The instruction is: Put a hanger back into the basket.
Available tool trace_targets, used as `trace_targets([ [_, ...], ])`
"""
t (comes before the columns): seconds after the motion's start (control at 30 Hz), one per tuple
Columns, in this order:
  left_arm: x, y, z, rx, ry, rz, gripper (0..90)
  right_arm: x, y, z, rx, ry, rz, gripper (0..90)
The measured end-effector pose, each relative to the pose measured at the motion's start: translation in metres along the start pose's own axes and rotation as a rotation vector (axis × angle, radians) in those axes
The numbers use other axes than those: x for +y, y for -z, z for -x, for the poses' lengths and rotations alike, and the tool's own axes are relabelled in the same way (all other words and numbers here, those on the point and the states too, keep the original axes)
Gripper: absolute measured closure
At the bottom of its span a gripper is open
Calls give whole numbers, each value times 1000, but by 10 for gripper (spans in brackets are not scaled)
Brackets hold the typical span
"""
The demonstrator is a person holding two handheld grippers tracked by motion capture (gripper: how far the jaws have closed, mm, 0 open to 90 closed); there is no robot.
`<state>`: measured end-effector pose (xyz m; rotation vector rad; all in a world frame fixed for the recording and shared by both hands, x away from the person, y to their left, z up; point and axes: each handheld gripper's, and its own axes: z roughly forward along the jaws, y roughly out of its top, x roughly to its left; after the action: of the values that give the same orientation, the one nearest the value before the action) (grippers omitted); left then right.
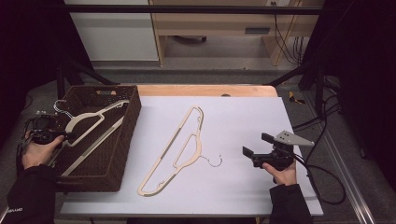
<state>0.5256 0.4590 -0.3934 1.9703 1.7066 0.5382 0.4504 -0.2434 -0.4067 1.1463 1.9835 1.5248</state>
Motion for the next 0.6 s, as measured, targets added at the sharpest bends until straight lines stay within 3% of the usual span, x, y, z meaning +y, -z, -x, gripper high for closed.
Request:
trace_targets([
  [0.13,-2,5,0,-13,13,15,520,1,0,0,6,0,4,9],
  [0.3,-3,19,10,-47,-33,82,462,1,1,0,2,-1,7,10],
  [0.4,-3,28,21,-90,-68,167,430,1,1,0,9,1,9,13],
  [0.53,-2,39,38,-166,-71,295,350,1,1,-1,26,12,5,20],
  [0.6,-1,46,46,-186,-93,334,319,1,0,-2,28,10,7,23],
])
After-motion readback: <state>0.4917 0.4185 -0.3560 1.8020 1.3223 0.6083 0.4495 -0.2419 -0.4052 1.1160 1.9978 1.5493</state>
